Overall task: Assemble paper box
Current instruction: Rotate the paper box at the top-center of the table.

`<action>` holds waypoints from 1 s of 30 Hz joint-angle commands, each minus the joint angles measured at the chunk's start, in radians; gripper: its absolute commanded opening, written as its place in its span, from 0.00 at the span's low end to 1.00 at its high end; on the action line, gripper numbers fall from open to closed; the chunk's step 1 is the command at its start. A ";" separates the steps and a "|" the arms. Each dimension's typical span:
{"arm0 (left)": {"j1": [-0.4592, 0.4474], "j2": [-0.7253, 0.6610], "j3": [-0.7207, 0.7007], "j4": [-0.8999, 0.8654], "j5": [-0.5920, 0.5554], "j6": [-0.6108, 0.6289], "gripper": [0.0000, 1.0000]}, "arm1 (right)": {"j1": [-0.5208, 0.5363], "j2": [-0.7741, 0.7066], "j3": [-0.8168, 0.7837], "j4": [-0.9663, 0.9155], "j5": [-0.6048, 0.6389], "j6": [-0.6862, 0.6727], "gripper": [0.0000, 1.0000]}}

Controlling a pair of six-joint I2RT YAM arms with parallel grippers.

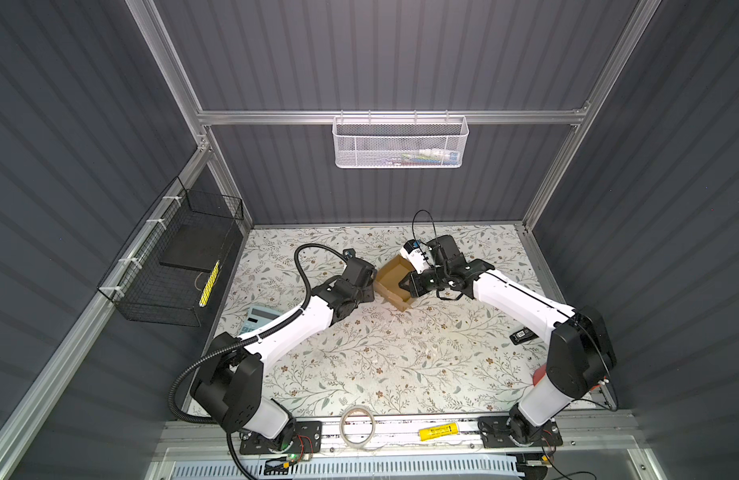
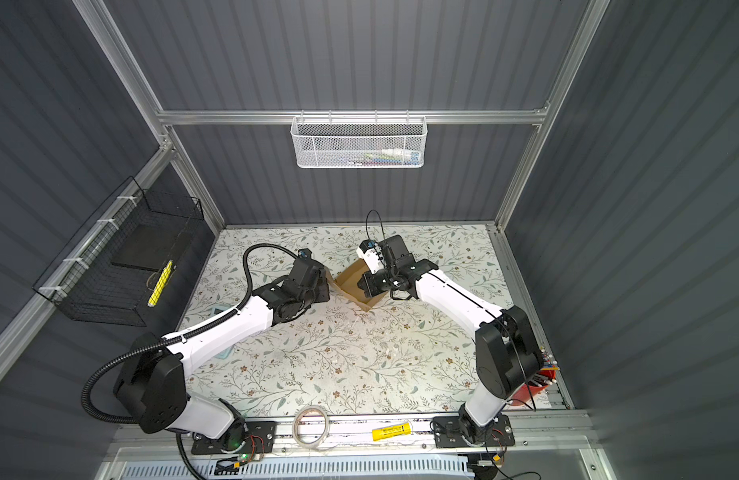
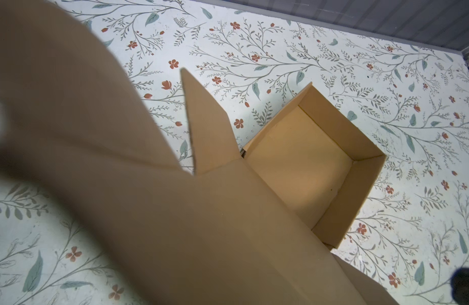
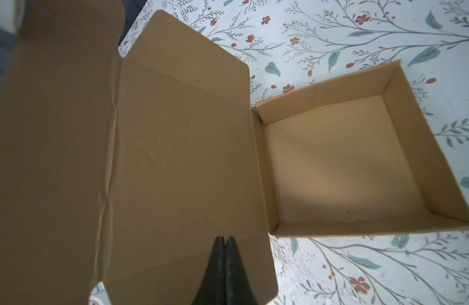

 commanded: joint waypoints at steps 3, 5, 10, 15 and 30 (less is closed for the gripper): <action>0.039 0.049 0.021 0.036 0.050 0.039 0.29 | -0.002 0.012 0.016 0.020 -0.027 0.013 0.03; 0.047 0.066 0.028 0.050 0.065 0.041 0.29 | -0.003 0.016 0.020 0.023 -0.034 0.017 0.04; 0.061 0.100 0.040 0.092 0.089 0.043 0.29 | -0.001 0.024 0.036 0.021 -0.042 0.024 0.03; 0.071 0.118 0.054 0.128 0.103 0.044 0.28 | 0.008 0.030 0.030 0.024 -0.036 0.036 0.03; 0.075 0.115 0.047 0.248 0.106 0.038 0.29 | 0.020 0.022 0.043 0.024 -0.030 0.055 0.03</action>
